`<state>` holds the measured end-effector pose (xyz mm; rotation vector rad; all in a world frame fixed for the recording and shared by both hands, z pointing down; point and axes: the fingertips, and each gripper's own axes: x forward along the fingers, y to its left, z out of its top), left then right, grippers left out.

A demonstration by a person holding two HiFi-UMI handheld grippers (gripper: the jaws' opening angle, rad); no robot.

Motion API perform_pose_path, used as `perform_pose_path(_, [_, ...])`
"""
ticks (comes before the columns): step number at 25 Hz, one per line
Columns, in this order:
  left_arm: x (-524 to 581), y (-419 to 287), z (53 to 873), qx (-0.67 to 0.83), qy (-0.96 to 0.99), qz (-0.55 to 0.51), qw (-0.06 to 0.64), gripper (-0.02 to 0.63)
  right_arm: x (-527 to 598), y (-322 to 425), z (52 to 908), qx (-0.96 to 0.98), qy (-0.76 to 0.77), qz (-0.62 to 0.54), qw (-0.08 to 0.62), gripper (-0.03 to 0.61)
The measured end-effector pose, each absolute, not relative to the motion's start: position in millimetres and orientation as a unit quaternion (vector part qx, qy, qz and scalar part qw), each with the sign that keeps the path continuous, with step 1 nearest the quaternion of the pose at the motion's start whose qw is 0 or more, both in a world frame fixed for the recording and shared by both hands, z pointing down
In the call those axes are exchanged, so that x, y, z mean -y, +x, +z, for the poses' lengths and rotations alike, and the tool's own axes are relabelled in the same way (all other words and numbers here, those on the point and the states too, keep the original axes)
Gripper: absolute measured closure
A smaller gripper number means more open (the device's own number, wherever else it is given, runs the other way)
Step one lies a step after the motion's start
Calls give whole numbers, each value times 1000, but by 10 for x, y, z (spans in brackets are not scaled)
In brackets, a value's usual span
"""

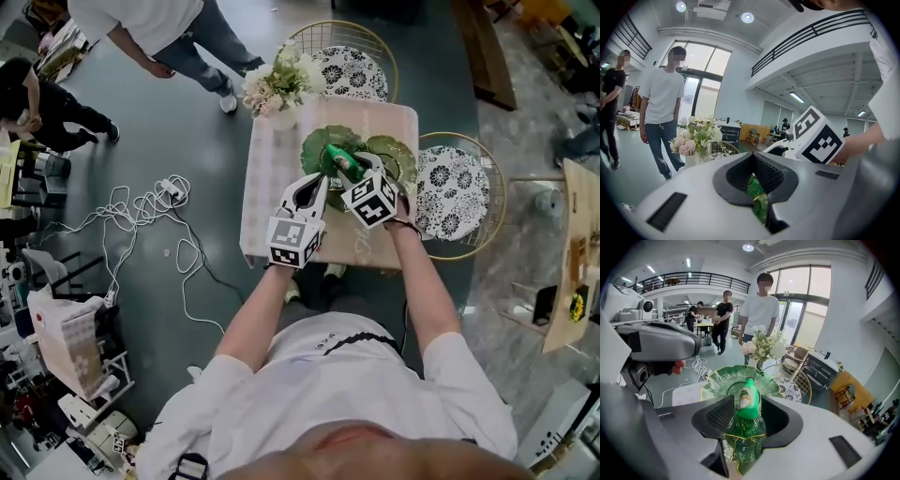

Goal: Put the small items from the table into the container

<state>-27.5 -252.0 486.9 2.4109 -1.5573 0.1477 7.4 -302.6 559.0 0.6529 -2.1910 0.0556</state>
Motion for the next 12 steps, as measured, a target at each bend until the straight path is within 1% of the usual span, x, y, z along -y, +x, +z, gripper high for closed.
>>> perform_pose_path(4, [2473,-236,4849,531,835,49,132,607,2927,84,5409,879,281,22,385,390])
perform_pose_path(6, [2437,-227,4828,528,837,50,133,607,2845,66,5304,884,290,26,366,404])
perform_pose_path(12, [2279,-235,4722,518,844,46,131,607,2598,8,4969,897,332,49,289,528])
